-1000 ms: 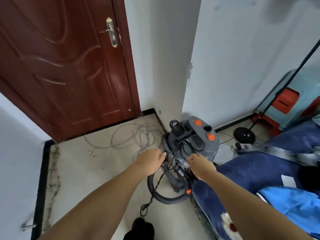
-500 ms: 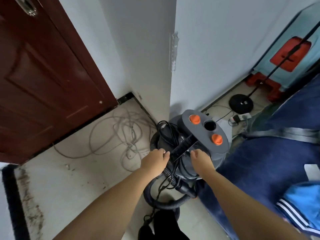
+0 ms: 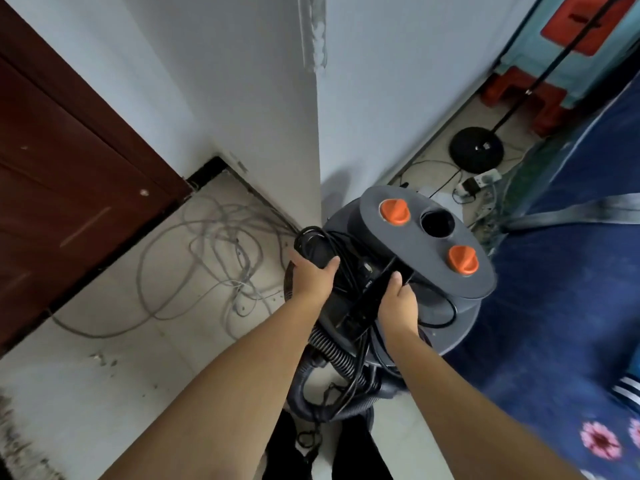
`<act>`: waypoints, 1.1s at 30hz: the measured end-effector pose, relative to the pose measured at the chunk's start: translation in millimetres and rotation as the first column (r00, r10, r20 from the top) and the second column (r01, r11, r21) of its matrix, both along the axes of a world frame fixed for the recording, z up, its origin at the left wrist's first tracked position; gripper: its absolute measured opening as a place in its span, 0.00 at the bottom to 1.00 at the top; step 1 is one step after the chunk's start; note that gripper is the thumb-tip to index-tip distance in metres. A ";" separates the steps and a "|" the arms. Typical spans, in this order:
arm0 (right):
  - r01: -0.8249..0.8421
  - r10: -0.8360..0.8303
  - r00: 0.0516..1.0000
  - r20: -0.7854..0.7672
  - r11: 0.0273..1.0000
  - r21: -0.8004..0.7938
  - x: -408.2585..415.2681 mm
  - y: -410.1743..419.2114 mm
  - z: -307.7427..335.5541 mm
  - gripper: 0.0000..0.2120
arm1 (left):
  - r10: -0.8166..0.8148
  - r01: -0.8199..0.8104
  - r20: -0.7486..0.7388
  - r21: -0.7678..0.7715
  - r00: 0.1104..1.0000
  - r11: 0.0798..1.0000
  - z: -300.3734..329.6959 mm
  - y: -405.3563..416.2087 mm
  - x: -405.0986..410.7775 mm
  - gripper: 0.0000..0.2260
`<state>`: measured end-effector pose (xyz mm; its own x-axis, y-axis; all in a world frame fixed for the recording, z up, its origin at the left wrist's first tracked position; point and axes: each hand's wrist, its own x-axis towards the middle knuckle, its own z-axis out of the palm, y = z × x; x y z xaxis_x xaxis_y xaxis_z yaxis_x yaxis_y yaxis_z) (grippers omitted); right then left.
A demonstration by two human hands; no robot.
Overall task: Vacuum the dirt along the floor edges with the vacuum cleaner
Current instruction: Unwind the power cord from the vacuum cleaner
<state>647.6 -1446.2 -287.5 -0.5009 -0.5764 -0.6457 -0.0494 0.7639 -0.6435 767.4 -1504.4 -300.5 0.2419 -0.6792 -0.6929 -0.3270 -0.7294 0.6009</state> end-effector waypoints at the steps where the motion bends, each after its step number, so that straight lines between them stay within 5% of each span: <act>1: 0.012 -0.013 1.000 -0.010 1.000 -0.013 1.2 1.4 -2.1 0.28 | 0.052 -0.051 -0.084 0.012 0.995 0.999 -5.9 1.4 3.2 0.42; 6: 0.030 -0.033 0.998 -0.047 0.998 -0.060 1.4 3.6 -9.0 0.29 | 0.099 -0.089 -0.261 0.050 0.960 0.995 -15.1 13.4 7.2 0.26; 14: -0.099 0.096 0.994 -0.053 0.993 -0.066 8.2 37.0 -7.5 0.26 | 0.323 -0.283 -0.376 0.159 0.868 0.946 -17.1 58.7 21.1 0.27; 19: -0.225 0.223 0.974 -0.046 0.973 -0.052 10.6 74.7 -6.7 0.19 | 0.438 -0.389 -0.358 0.202 0.824 0.899 -17.2 113.4 30.4 0.27; 33: -0.637 0.632 0.768 -0.103 0.771 -0.022 1.2 181.4 -1.8 0.20 | 0.609 -0.577 -0.195 0.200 0.769 0.792 -15.4 283.1 21.3 0.27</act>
